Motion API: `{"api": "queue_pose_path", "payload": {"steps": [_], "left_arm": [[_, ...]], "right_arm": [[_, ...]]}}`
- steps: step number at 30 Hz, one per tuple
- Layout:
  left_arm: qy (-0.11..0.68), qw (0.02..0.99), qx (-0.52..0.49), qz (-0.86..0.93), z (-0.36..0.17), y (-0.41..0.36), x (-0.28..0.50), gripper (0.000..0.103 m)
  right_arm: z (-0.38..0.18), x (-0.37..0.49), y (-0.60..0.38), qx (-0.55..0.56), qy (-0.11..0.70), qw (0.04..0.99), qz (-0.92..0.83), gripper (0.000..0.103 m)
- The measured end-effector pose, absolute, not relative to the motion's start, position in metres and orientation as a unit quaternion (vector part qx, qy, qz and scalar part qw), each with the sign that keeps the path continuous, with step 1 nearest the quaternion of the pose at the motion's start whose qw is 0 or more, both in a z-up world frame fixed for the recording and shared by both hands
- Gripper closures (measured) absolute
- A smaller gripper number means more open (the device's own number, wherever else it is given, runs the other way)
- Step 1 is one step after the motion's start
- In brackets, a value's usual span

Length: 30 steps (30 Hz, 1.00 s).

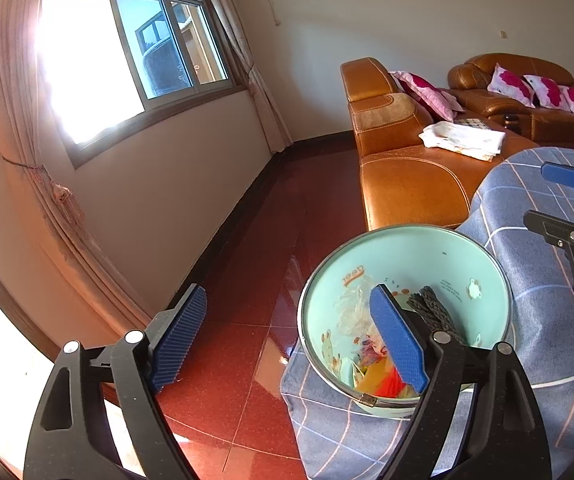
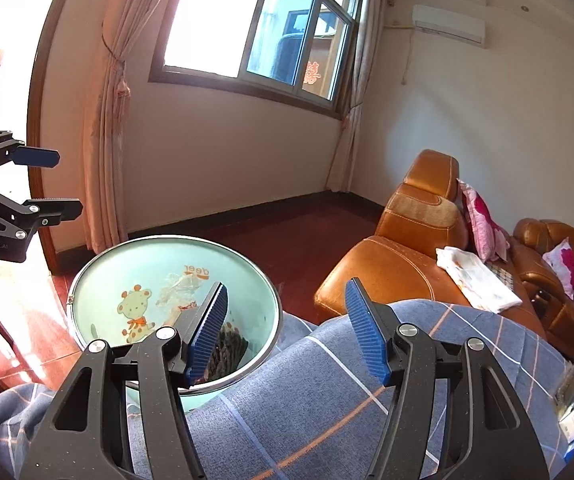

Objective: Collect trash

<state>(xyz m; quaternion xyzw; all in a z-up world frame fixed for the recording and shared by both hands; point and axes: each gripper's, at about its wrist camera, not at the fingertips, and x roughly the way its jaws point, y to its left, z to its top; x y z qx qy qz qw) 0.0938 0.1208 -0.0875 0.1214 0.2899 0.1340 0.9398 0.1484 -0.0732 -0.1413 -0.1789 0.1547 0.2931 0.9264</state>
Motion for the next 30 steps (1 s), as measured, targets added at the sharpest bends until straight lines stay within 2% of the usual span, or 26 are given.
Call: {"api": "queue_pose_path", "payload": {"steps": [5,8,30], "left_arm": [[0.286,0.941,0.117,0.137,-0.0836,0.1244,0.0936,0.019],[0.28,0.943,0.112,0.14,-0.0819,0.1264,0.0923,0.015],[0.278,0.943,0.111,0.145,-0.0794,0.1297,0.0903,0.015]], "right_arm": [[-0.1402,0.1467,-0.075,-0.178,0.147,0.929,0.289,0.042],[-0.1395,0.1488,-0.0783,-0.173,0.147,0.931,0.287,0.042],[-0.1385,0.1512,-0.0813,-0.164,0.147,0.933,0.285,0.042]]}}
